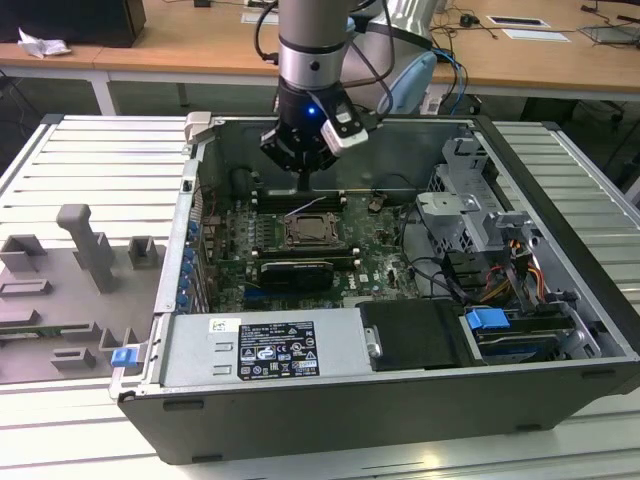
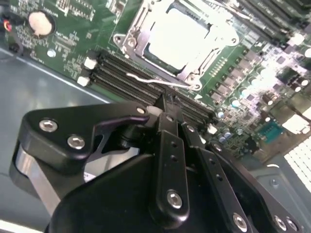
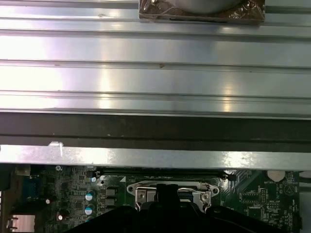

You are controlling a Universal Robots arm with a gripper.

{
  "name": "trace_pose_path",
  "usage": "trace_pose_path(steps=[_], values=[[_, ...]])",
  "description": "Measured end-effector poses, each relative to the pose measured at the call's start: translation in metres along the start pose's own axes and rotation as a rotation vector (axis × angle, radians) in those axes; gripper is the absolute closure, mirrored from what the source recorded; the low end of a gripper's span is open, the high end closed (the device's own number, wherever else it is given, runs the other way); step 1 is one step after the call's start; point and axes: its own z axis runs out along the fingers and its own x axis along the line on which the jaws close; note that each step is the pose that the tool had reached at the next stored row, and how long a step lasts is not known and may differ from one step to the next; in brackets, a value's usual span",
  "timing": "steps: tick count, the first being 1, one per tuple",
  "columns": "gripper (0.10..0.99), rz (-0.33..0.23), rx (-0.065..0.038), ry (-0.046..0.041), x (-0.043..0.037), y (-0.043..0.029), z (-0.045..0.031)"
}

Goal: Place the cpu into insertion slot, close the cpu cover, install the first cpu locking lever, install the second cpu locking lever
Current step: 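Install the first cpu locking lever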

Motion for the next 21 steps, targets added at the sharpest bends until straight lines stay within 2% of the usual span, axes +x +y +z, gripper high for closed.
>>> trace_pose_path(steps=[9,10,12,13,15,21], values=[[0.980,-0.004,0.000,-0.0017,-0.0041,-0.0011,0.0143],[0.980,-0.004,0.000,-0.0042,-0.0042,-0.0011,0.0148],[0.980,-0.005,0.000,-0.0165,-0.0042,-0.0012,0.0151],[0.980,-0.006,-0.004,-0.0206,-0.0043,-0.0012,0.0154],[0.980,-0.006,-0.016,-0.0224,-0.0048,-0.0012,0.0168],[0.980,-0.006,-0.019,-0.0228,-0.0060,-0.0017,0.0225]])
